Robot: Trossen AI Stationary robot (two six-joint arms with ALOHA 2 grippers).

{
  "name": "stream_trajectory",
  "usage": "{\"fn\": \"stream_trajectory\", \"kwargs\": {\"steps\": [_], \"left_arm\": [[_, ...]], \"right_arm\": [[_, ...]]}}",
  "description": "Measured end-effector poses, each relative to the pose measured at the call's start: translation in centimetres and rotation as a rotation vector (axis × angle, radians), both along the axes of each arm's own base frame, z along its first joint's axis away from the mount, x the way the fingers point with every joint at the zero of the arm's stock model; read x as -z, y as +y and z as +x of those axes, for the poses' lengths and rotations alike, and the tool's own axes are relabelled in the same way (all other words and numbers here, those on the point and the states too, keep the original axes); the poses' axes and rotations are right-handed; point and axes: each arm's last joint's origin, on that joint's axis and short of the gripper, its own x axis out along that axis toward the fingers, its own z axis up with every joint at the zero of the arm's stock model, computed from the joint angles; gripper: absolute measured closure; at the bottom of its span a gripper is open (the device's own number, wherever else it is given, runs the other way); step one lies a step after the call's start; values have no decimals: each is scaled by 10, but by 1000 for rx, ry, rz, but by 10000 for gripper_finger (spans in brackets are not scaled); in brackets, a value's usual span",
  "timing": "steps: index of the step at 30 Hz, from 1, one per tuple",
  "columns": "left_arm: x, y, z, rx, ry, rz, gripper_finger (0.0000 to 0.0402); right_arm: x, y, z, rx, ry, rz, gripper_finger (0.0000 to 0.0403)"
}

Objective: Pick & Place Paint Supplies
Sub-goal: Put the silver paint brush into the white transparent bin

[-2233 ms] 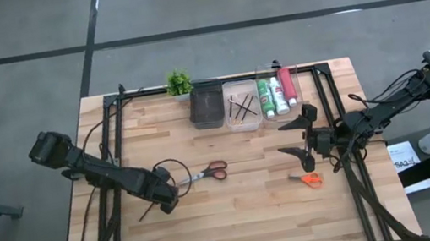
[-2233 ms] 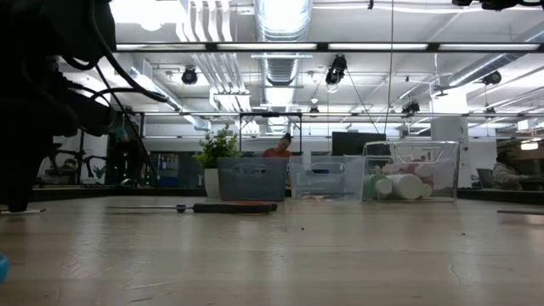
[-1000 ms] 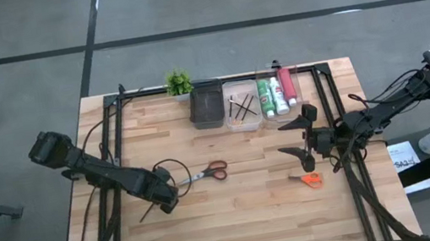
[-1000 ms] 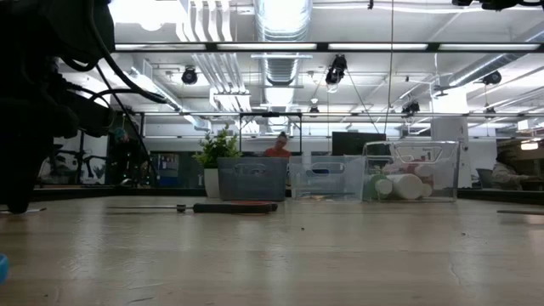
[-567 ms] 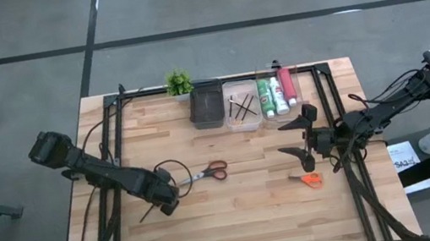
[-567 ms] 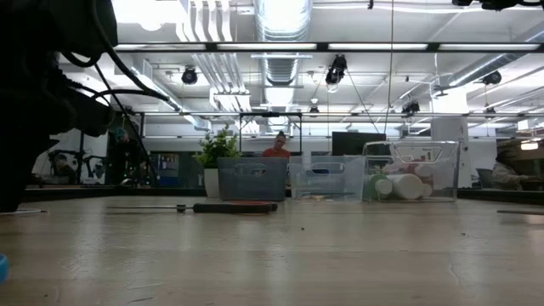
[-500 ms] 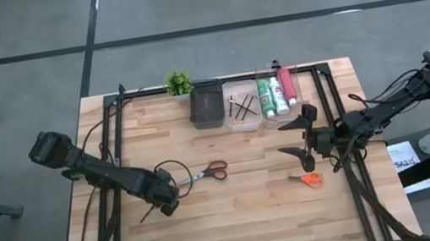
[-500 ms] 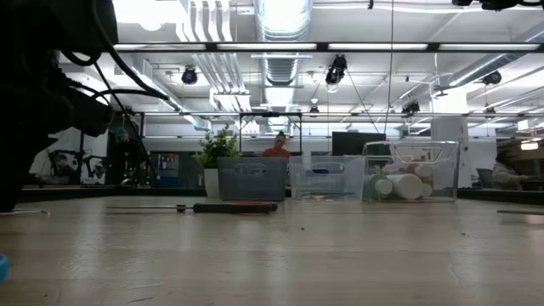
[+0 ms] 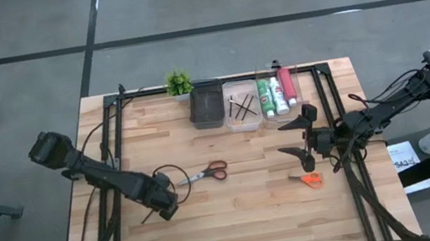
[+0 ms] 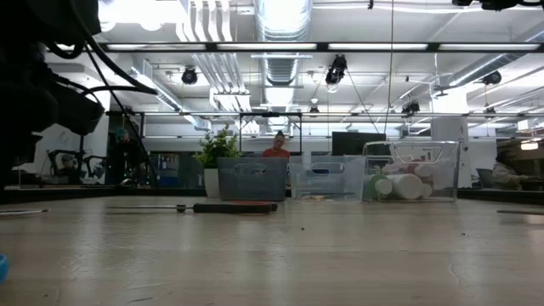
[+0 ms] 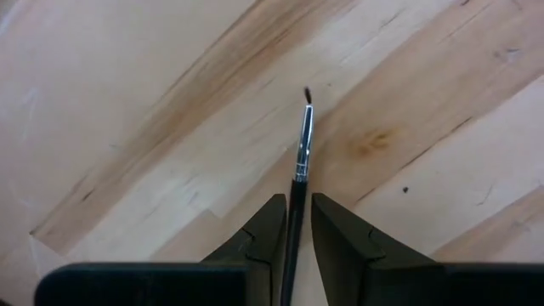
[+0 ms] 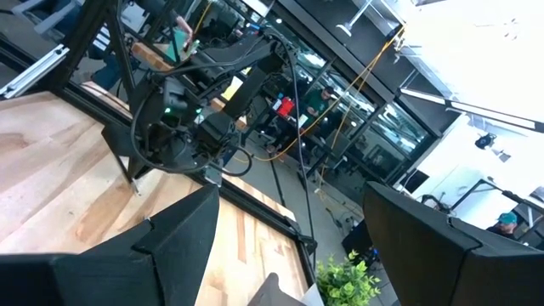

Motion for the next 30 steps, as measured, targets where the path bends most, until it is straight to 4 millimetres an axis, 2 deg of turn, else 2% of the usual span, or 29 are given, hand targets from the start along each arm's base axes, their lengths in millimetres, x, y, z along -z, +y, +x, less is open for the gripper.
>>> {"fn": "stream_trajectory", "kwargs": {"steps": [25,30], "left_arm": [[12,1,-7,-25,-16,0,334],[12,1,-7,-25,-17,0,349]], "right_arm": [[0,0,0,0,0,-1,115],[0,0,0,0,0,0,115]]}}
